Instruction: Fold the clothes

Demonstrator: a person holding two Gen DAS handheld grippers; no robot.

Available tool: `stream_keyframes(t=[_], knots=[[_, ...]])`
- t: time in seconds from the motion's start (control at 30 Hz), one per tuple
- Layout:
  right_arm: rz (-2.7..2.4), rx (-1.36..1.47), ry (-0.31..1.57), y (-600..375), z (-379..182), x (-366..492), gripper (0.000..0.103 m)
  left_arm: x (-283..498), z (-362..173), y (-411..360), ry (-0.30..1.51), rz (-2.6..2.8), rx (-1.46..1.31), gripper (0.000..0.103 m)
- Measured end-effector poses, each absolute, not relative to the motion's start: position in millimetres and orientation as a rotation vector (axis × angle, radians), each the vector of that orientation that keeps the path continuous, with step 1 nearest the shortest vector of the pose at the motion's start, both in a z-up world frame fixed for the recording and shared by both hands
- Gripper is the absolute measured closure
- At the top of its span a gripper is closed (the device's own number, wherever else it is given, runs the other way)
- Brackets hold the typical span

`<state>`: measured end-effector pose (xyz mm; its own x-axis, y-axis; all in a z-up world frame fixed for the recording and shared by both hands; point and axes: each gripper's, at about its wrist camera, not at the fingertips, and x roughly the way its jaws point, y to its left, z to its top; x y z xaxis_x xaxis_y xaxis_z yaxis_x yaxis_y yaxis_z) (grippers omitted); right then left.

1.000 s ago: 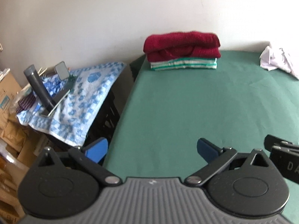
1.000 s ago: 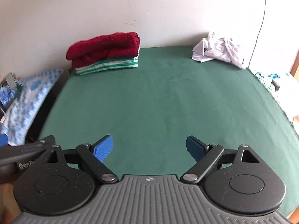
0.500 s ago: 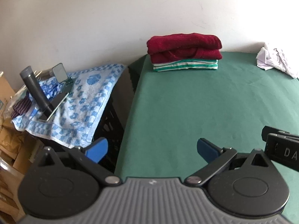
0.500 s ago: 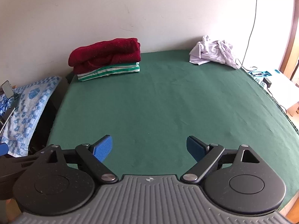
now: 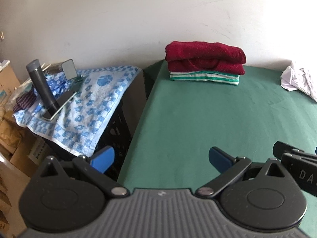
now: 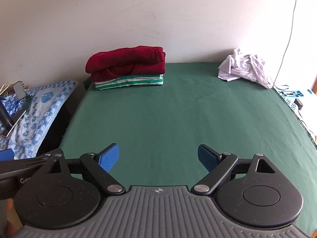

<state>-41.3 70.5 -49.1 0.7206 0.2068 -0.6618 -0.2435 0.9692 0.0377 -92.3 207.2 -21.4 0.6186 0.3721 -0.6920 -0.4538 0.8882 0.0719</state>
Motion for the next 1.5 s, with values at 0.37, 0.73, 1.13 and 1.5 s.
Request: stream_keyframes(t=[0.37,0.73,1.13,1.5], knots=[[0.291,-0.036,0.756,62.8,-53.1,-30.9,0.014,-87.4,-25.2,200.3,0.776,0.508,-0.107,0.002],[0.279,-0.050,0.757,62.2,-56.0,-38.3,0.014,-91.0,-28.5,196.4,0.793,0.524,-0.074,0.002],[0.235,-0.050,0.759,52.4,-57.2,-45.1,0.014,-90.4,-33.6,185.1,0.798,0.481,-0.066,0.002],[0.154,-0.012,0.769,30.8,-59.2,-48.8,0.014,-84.0,-34.0,162.8,0.799,0.425,-0.034,0.002]])
